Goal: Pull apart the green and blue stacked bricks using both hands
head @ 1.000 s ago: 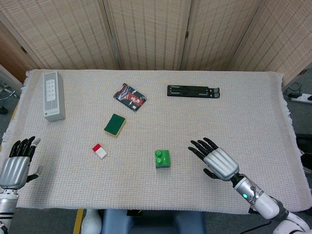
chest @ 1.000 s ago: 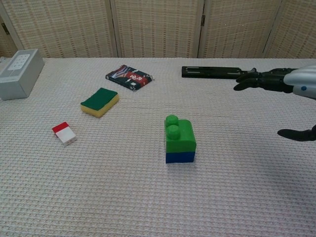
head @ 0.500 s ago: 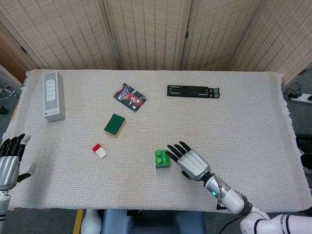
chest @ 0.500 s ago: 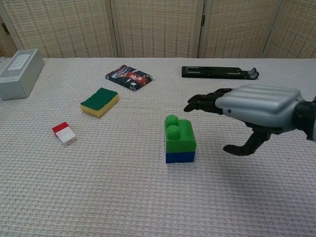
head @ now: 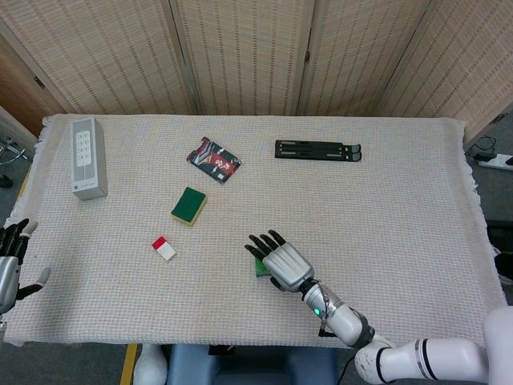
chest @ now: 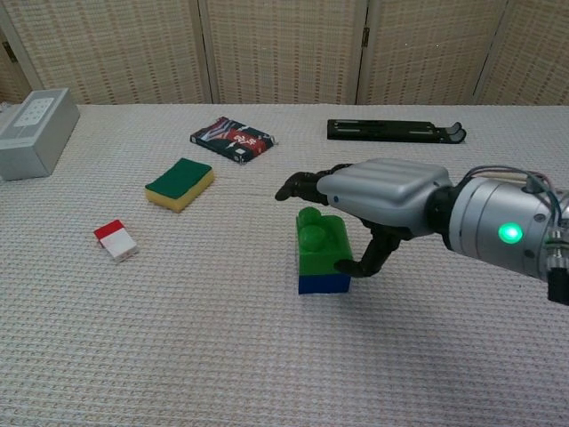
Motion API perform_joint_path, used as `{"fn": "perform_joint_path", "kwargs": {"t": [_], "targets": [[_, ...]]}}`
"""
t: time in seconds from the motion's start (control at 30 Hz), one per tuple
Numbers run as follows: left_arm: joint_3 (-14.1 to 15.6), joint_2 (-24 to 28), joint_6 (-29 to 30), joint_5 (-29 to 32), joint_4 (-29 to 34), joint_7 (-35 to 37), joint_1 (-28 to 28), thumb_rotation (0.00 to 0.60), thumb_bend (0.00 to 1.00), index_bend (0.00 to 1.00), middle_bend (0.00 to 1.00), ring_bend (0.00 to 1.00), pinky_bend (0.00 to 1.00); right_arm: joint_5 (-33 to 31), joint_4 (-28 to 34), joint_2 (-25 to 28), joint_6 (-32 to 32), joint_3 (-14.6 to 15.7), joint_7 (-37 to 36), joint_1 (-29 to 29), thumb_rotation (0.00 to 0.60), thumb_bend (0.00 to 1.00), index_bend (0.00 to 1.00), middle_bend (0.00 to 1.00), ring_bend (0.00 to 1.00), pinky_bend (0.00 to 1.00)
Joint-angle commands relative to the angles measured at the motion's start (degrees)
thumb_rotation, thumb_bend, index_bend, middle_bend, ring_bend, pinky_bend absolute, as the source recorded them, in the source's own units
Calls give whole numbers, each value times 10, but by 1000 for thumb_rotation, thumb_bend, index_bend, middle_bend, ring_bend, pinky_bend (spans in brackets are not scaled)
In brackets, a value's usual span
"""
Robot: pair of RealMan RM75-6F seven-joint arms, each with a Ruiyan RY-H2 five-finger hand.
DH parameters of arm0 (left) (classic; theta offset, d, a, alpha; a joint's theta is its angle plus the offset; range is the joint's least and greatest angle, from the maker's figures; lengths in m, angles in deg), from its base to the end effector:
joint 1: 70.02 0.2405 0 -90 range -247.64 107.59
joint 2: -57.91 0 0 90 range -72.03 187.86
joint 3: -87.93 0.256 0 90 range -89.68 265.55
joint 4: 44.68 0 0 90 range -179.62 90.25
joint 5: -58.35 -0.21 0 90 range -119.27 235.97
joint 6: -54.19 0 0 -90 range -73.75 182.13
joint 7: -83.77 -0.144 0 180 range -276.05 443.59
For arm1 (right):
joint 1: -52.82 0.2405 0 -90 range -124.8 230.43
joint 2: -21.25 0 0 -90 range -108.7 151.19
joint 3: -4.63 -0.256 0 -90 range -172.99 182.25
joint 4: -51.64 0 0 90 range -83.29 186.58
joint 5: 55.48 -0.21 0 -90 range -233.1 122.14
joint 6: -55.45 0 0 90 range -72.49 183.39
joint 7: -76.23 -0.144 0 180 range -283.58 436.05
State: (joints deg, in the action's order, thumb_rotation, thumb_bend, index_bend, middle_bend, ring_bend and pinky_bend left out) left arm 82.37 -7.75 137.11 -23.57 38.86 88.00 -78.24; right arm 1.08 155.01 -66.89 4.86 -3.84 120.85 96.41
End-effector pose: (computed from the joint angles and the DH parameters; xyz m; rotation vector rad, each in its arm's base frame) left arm -0.3341 0.2125 0.1741 -1.3410 -0.8480 -0.8930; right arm -0.0903 -0.2753 -0.0418 2.1996 -0.8195 0.7934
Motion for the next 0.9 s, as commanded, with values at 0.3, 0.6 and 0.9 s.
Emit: {"fn": "perform_joint_path", "kwargs": {"t": [0.3,0.6,0.9], "targets": [[-1,-3,-6,5,-3,-9,-3,600,377,107,85,0,0,-87,-34,-20,13,-14,3,68,600,428,0,0,64,0],[-3,-2,-7,8,-4,-2,-3,600,376,118,87,0,0,-128,-40,-17,3,1,-1,94,600,428,0,27,134,127],[-1,1,-12,5,-3,5,-4,600,377,119,87,0,0,-133,-40,-10,3,18,-17,109,600,428,0,81,203,279]]}}
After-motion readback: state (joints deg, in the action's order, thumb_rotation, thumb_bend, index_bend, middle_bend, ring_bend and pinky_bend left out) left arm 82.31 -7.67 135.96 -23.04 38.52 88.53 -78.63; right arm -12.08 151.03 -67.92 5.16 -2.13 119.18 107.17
